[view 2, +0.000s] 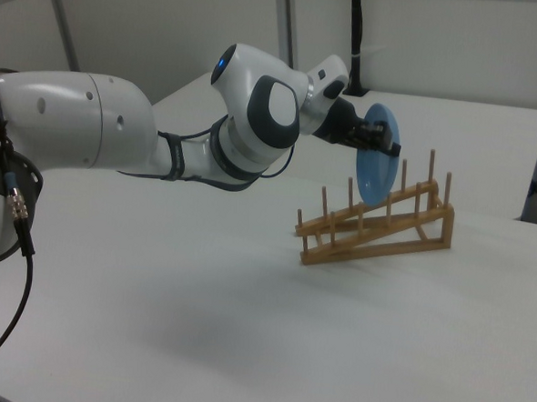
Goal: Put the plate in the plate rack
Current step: 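Lower the upright plate between the rack pegs, then open the gripper and raise it away from the racked plate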
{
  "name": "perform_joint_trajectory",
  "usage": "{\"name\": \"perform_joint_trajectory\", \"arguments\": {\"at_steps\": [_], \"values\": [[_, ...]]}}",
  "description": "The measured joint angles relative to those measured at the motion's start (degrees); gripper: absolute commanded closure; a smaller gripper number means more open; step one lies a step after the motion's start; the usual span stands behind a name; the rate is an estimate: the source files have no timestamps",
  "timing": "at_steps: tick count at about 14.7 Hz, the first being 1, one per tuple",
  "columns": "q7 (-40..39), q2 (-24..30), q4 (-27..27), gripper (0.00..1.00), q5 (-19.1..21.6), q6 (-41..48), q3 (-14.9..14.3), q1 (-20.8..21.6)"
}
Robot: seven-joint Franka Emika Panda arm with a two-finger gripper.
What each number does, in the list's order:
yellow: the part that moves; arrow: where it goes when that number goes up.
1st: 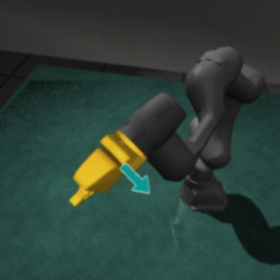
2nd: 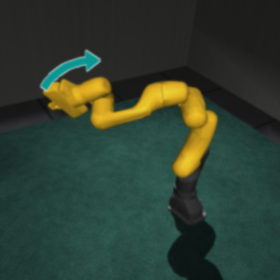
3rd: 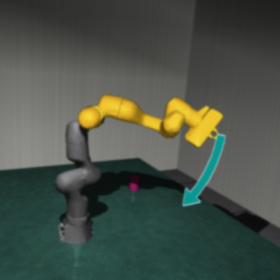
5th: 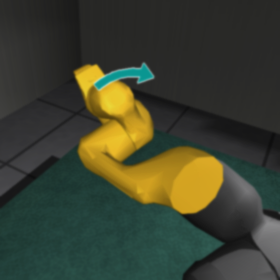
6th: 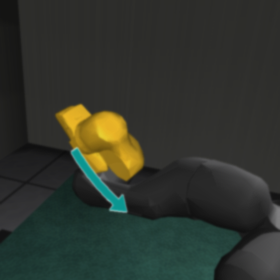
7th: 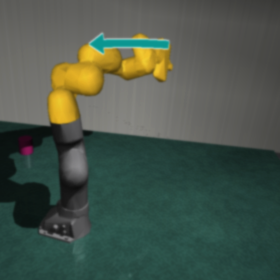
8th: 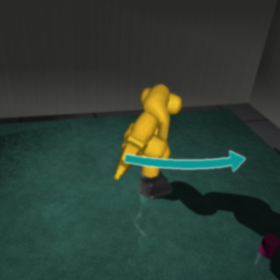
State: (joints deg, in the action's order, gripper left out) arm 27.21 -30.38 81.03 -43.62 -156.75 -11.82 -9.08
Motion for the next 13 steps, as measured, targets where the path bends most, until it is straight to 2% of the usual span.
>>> {"name": "perform_joint_trajectory", "arguments": {"at_steps": [1,2,4,5,10,13], "values": [[0.99,-0.30,0.00,0.74,-1.20,-0.02,0.01,0.28],[1.66,-0.58,0.01,0.66,-2.01,-0.03,0.03,0.60],[2.34,-1.29,0.01,0.36,-2.51,-0.04,0.04,1.19],[2.38,-1.46,0.01,0.00,-2.52,-0.04,0.05,1.26],[3.03,-1.53,-0.20,0.00,-2.41,-0.17,0.14,1.72],[6.90,-1.05,-0.30,0.00,0.19,-0.04,0.40,3.79]]}}
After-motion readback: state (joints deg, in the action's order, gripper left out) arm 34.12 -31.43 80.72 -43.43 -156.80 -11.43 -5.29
